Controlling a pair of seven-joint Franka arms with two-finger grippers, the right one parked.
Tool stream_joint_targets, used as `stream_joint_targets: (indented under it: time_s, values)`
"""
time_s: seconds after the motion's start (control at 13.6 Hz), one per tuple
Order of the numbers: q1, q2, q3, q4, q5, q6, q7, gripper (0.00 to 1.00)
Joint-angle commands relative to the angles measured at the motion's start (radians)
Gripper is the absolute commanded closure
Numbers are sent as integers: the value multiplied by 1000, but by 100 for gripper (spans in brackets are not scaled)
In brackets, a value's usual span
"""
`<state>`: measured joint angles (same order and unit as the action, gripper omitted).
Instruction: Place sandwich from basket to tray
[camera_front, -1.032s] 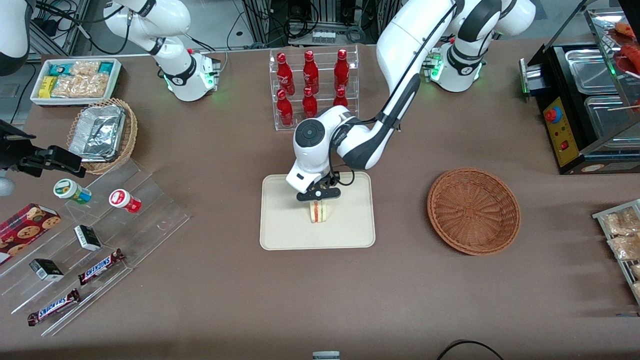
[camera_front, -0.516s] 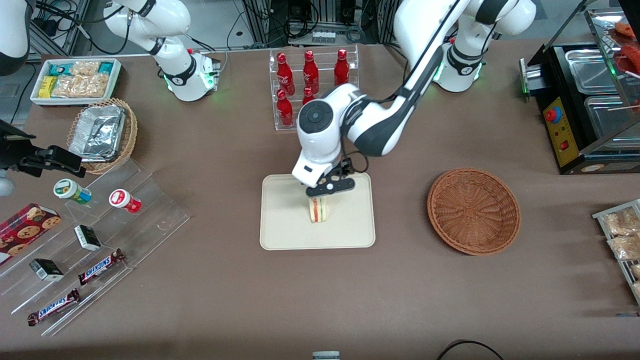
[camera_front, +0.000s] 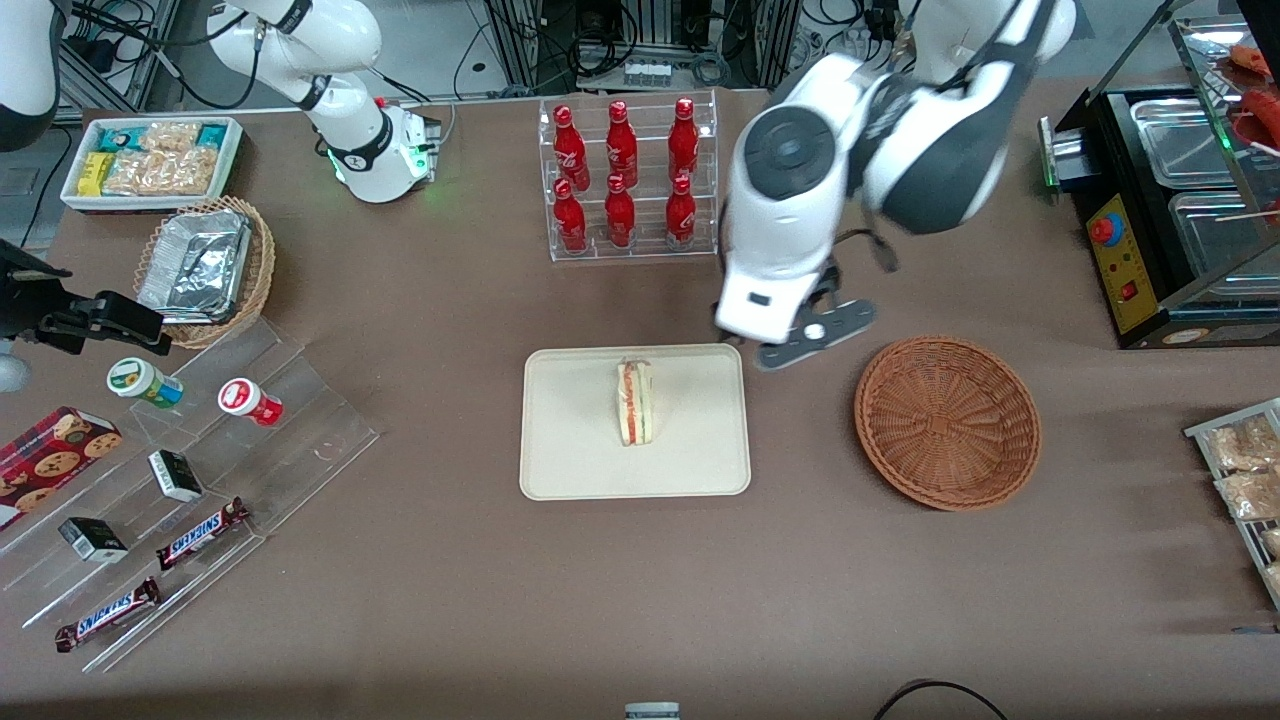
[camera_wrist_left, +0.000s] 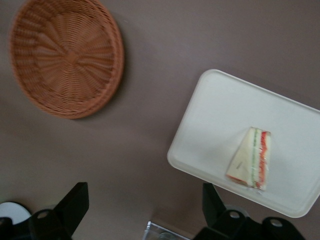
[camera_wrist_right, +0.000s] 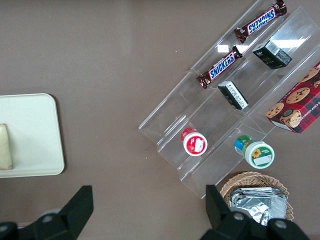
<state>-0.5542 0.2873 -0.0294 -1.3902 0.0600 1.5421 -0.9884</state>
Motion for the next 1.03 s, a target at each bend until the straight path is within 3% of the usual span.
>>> stream_joint_targets:
  time_s: [0.0, 0.59, 0.74, 0.96]
  values:
    - [109, -111, -10, -38, 3, -101, 153, 0]
    - [503, -276, -4, -43, -15, -263, 754, 0]
    - [539, -302, 14, -59, -15, -286, 902, 0]
    - [560, -319, 42, -79, -15, -289, 987, 0]
